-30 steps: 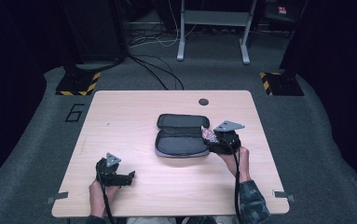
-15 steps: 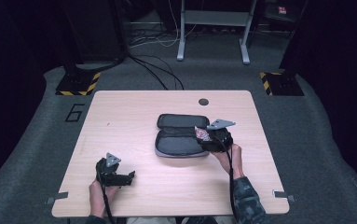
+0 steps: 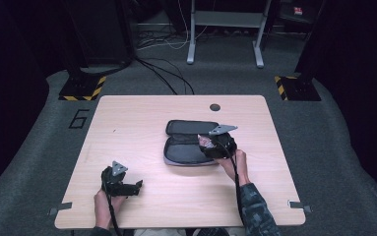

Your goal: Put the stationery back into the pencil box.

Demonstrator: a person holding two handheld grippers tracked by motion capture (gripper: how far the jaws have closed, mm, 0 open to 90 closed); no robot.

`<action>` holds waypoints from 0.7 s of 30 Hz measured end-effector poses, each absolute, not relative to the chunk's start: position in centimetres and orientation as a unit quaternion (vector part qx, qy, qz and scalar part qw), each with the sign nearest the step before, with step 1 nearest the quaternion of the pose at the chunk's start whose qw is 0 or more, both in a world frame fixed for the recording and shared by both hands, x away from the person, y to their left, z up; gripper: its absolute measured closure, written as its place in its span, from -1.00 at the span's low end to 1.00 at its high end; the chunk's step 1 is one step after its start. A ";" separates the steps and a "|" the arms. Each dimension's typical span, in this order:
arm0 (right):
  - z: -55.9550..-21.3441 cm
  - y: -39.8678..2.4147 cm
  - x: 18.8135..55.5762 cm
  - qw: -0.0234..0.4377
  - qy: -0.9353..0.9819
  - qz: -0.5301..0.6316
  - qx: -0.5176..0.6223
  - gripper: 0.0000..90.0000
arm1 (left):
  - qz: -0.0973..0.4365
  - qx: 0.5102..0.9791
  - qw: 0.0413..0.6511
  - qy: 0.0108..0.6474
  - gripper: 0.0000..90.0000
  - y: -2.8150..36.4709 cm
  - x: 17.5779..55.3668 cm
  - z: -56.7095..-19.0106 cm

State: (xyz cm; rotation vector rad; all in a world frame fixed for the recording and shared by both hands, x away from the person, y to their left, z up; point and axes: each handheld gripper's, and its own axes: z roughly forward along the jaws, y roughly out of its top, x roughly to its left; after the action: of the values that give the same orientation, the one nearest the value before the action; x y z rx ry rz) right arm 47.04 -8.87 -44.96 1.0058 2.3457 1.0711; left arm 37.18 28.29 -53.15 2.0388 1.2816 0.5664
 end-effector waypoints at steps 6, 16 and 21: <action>-45.7 -8.0 47.6 0.175 0.838 0.373 0.357 -0.12 | 0.216 0.779 0.328 0.489 -0.98 28.3 37.2 -53.2; -47.1 -6.1 48.5 0.157 0.848 0.360 0.356 -0.12 | 0.216 0.779 0.328 0.489 -0.98 28.3 37.2 -53.2; -47.8 -5.4 48.8 0.145 0.850 0.353 0.364 -0.12 | 0.215 0.779 0.329 0.489 -0.98 28.3 37.2 -53.2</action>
State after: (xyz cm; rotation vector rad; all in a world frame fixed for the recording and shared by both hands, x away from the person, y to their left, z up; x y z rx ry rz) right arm 48.80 -5.41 -47.84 1.0489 2.4489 1.0162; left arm 37.18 28.29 -53.16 2.0380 1.2801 0.5640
